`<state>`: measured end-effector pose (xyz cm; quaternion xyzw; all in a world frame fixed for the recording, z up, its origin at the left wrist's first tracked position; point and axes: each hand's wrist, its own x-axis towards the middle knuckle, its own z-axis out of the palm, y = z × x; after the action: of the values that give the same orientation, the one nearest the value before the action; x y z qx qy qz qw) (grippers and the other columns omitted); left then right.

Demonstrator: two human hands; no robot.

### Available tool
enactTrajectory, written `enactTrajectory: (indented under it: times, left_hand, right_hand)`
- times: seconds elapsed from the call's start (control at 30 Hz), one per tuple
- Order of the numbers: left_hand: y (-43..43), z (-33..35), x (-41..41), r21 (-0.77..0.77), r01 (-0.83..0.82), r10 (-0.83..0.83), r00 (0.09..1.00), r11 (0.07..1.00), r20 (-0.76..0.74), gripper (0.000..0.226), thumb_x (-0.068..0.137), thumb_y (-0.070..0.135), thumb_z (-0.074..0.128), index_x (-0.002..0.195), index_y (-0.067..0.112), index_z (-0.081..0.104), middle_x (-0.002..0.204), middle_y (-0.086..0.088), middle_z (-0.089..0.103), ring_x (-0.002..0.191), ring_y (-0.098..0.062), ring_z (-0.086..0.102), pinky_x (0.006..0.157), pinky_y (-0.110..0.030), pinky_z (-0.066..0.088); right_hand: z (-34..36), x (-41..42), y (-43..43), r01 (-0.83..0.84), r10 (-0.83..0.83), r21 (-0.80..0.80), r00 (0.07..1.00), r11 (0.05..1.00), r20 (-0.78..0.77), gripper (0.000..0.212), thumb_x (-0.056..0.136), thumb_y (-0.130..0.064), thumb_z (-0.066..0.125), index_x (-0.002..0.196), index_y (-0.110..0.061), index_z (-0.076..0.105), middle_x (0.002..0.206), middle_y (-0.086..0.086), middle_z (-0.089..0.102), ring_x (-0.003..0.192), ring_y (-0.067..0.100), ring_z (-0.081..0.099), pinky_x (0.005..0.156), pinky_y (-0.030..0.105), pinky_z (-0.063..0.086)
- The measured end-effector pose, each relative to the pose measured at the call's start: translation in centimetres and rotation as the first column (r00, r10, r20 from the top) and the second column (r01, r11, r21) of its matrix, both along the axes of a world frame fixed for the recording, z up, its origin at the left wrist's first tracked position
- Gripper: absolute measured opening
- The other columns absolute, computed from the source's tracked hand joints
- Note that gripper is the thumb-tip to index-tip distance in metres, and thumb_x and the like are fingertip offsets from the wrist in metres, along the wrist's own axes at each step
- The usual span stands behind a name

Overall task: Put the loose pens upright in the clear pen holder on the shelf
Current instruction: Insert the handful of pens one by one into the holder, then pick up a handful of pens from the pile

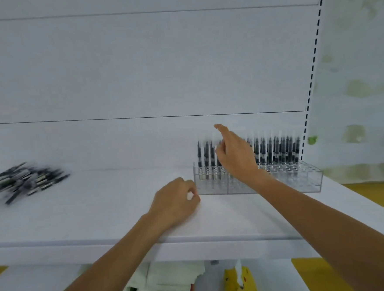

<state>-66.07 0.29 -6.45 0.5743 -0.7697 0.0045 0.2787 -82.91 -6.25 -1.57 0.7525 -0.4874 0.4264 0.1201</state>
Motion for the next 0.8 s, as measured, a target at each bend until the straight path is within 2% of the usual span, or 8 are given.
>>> enactTrajectory:
  times: [0.1, 0.23, 0.33, 0.43, 0.53, 0.7, 0.8]
  left_hand:
    - [0.7, 1.9, 6.5, -0.007, -0.133, 0.133, 0.990, 0.991, -0.054, 0.018, 0.090, 0.032, 0.052, 0.102, 0.024, 0.062, 0.108, 0.004, 0.058, 0.097, -0.016, 0.057, 0.081, -0.028, 0.041]
    - [3.9, 3.6, 16.0, -0.015, -0.265, 0.261, 0.957, 0.964, -0.123, 0.007, 0.087, 0.022, 0.057, 0.089, 0.027, 0.060, 0.099, 0.004, 0.062, 0.086, -0.014, 0.059, 0.081, -0.030, 0.046]
    - [7.5, 4.6, 22.7, -0.050, -0.360, 0.347, 0.923, 0.932, -0.167, 0.010, 0.086, 0.016, 0.058, 0.086, 0.025, 0.063, 0.088, 0.006, 0.061, 0.080, -0.013, 0.058, 0.072, -0.026, 0.040]
    - [11.3, 5.1, 29.0, -0.062, -0.445, 0.427, 0.884, 0.893, -0.191, 0.011, 0.086, 0.013, 0.060, 0.086, 0.023, 0.064, 0.087, 0.005, 0.061, 0.079, -0.013, 0.056, 0.071, -0.022, 0.036]
    - [14.8, 4.6, 34.8, -0.057, -0.499, 0.481, 0.856, 0.865, -0.190, 0.010, 0.087, 0.015, 0.059, 0.087, 0.024, 0.062, 0.091, 0.004, 0.062, 0.077, -0.008, 0.055, 0.067, -0.019, 0.037]
    - [18.7, 2.8, 42.1, 0.022, -0.526, 0.523, 0.841, 0.850, -0.140, 0.012, 0.087, 0.011, 0.059, 0.089, 0.023, 0.060, 0.097, 0.000, 0.064, 0.081, -0.011, 0.058, 0.072, -0.022, 0.042]
    - [19.5, 2.6, 45.4, 0.084, -0.517, 0.523, 0.848, 0.852, -0.088, 0.011, 0.088, 0.013, 0.058, 0.092, 0.022, 0.060, 0.100, -0.001, 0.063, 0.083, -0.010, 0.058, 0.068, -0.011, 0.039]
  right_hand:
    - [0.8, 3.7, 1.1, -0.129, 0.130, -0.018, 0.991, 0.991, 0.020, 0.034, 0.094, -0.009, 0.044, 0.127, -0.008, 0.049, 0.093, 0.006, 0.060, 0.076, 0.016, 0.051, 0.068, 0.031, 0.043]
    - [2.3, 12.9, 2.7, -0.324, 0.327, -0.046, 0.938, 0.945, 0.113, 0.028, 0.092, -0.011, 0.047, 0.119, -0.008, 0.055, 0.102, 0.005, 0.061, 0.091, 0.020, 0.058, 0.081, 0.036, 0.047]
    - [2.7, 21.5, 4.8, -0.496, 0.497, -0.042, 0.859, 0.868, 0.127, 0.027, 0.092, -0.011, 0.049, 0.118, -0.007, 0.057, 0.107, 0.008, 0.061, 0.097, 0.020, 0.058, 0.085, 0.036, 0.046]
    - [2.3, 29.2, 7.2, -0.624, 0.623, -0.038, 0.771, 0.781, 0.131, 0.026, 0.092, -0.011, 0.050, 0.116, -0.006, 0.058, 0.110, 0.009, 0.061, 0.100, 0.021, 0.058, 0.087, 0.034, 0.046]
    - [0.5, 35.6, 8.8, -0.669, 0.660, 0.028, 0.738, 0.742, 0.141, 0.026, 0.093, -0.011, 0.049, 0.117, -0.007, 0.058, 0.111, 0.009, 0.060, 0.098, 0.022, 0.058, 0.086, 0.035, 0.047]
    - [-4.0, 42.7, 9.5, -0.672, 0.652, 0.216, 0.740, 0.708, 0.166, 0.025, 0.091, -0.014, 0.052, 0.115, -0.008, 0.056, 0.100, 0.002, 0.059, 0.091, 0.018, 0.056, 0.085, 0.037, 0.048]
    - [-4.8, 45.1, 9.4, -0.665, 0.643, 0.336, 0.741, 0.667, 0.191, 0.032, 0.091, -0.013, 0.054, 0.122, -0.012, 0.052, 0.098, -0.003, 0.055, 0.092, 0.013, 0.054, 0.086, 0.029, 0.047]
